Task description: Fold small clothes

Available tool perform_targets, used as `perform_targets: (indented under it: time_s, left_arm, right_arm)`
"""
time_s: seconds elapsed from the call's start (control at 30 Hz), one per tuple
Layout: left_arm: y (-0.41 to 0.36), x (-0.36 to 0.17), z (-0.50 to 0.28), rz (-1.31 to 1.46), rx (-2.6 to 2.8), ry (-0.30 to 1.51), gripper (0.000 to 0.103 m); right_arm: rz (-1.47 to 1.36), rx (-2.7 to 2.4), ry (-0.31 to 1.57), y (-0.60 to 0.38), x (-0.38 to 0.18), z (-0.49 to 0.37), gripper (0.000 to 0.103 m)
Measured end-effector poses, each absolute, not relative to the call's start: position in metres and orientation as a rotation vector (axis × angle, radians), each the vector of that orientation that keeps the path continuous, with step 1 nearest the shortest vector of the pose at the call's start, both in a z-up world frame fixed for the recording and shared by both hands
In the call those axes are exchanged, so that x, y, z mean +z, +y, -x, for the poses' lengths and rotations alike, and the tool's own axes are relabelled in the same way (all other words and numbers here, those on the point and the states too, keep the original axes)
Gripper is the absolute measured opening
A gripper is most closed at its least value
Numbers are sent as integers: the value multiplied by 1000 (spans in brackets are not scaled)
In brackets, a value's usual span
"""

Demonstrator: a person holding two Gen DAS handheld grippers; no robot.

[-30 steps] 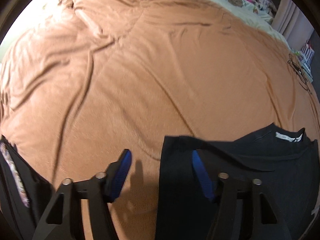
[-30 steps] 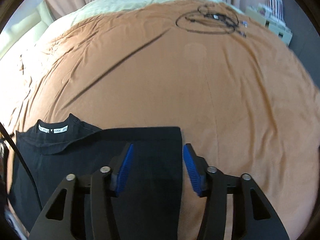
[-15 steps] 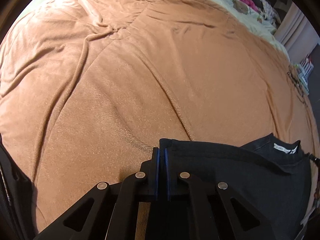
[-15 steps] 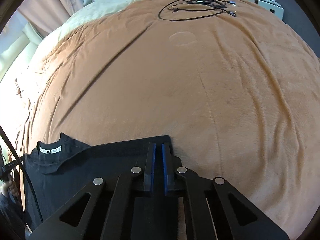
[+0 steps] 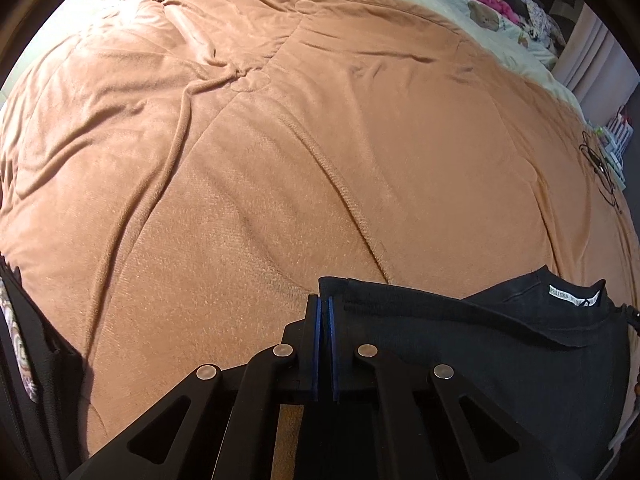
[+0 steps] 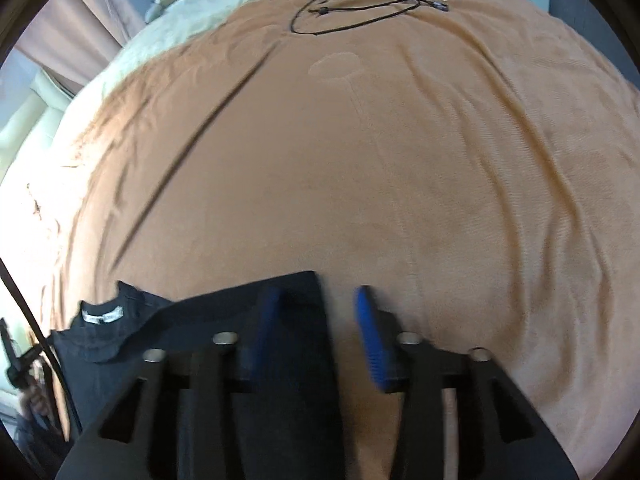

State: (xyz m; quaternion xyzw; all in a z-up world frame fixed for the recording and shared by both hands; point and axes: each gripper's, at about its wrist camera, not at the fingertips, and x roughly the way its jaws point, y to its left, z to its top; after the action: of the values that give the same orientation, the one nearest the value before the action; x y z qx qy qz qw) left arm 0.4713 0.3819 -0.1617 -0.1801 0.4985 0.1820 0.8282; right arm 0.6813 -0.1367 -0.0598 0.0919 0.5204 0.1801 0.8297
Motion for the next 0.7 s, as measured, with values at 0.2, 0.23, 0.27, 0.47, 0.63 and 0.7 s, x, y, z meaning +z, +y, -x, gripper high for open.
perform_targets:
  time_s: [0.2,0.23,0.27,0.47,0.63,0.7]
  left_arm:
    - [385,-168,-474,388,388,1065,4]
    - [385,-169,-474,389,389,1064,4]
    - [385,-169,-474,389,393,1064,4]
    - [382,-156,-469,376,407,1030,3]
    - [380,-130,-459,358,399,984,3]
    - [378,-118,-455,351,395,966,3]
  right_arm:
    - [-205,454,1104,-136,-68,-680,34]
    - [-193,458,1113,-135,-70,-680,29]
    - [-177,449,1114,-135,-70,-680,23]
    - [-147,440,1038,-141,-44,-667,0]
    - [-149,435,962,-146,-17,-645,0]
    - [-142,434,933,-146,-7,-634,0]
